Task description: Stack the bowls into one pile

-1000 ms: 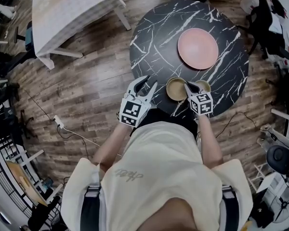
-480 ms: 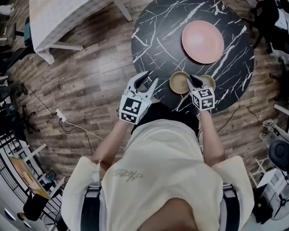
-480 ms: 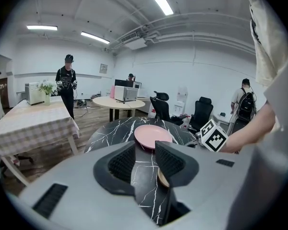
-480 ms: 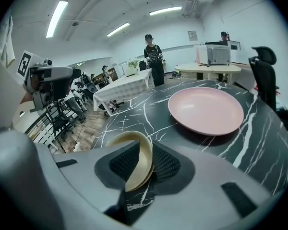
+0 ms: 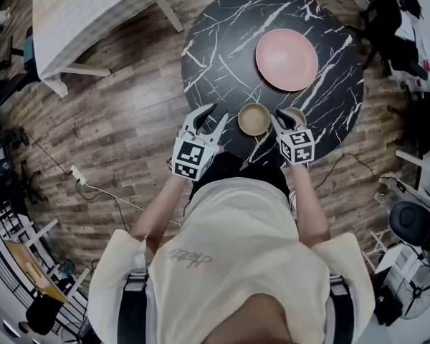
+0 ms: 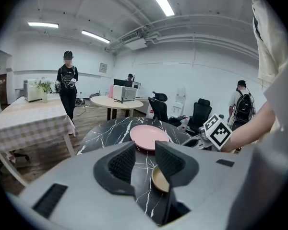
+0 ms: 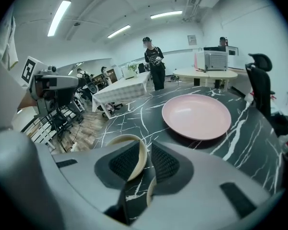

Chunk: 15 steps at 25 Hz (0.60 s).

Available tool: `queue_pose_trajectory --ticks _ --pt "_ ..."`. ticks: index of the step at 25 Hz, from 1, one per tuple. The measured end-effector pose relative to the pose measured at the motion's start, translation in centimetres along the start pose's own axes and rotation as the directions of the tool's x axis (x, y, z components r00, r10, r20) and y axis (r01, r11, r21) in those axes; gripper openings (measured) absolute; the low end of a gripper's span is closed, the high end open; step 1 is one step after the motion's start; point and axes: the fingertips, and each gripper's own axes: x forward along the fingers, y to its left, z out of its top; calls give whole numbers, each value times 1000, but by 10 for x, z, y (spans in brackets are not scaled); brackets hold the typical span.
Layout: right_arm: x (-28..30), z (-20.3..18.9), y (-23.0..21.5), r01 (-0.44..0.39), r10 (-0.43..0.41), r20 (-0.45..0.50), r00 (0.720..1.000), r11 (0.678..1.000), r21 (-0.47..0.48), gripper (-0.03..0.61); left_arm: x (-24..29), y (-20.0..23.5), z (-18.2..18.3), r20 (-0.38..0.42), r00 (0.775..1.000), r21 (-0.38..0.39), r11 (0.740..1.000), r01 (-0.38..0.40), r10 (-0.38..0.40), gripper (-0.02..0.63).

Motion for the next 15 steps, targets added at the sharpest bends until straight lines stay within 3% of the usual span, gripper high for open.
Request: queue_pose_trajectory --ticks 6,15 --pt "-33 -12 -17 37 -37 7 999 999 -25 83 11 -32 5 9 1000 23 999 25 -25 138" --pt "-83 -39 -73 94 -95 27 995 995 30 83 28 -83 31 38 999 67 997 29 -32 138"
